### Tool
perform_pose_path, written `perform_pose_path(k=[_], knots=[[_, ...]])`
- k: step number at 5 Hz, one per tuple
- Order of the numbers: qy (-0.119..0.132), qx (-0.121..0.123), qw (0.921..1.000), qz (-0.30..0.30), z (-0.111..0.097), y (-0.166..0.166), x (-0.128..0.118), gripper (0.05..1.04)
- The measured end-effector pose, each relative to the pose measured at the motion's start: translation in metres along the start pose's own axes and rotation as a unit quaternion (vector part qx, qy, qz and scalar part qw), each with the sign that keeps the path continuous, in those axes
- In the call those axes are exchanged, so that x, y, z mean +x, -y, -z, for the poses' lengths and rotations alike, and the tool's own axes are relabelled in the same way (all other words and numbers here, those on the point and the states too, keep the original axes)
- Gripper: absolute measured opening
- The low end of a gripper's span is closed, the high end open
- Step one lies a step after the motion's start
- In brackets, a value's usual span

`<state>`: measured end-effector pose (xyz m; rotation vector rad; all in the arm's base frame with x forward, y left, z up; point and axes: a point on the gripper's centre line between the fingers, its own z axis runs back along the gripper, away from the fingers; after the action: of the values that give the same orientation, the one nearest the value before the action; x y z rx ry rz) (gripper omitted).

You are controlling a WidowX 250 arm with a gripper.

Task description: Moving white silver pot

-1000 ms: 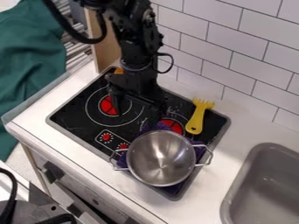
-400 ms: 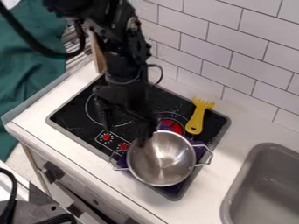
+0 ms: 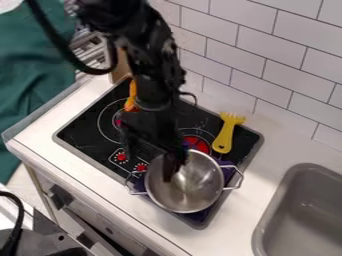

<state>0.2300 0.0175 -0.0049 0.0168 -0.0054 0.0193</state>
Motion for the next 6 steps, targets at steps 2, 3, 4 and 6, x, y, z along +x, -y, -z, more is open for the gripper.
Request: perform_pose_path(k=[2, 3, 4, 6], knots=[[-0.028, 0.014, 0.9995, 0.010, 0.021, 0.012, 0.004, 1.005], [-0.033, 0.018, 0.9992, 0.009, 0.027, 0.014, 0.007, 0.945], [-0.025, 0.016, 0.9995, 0.005, 0.029, 0.013, 0.007, 0.663], [-0.017, 0.014, 0.9998, -0.002, 0.022, 0.009, 0.003, 0.325]])
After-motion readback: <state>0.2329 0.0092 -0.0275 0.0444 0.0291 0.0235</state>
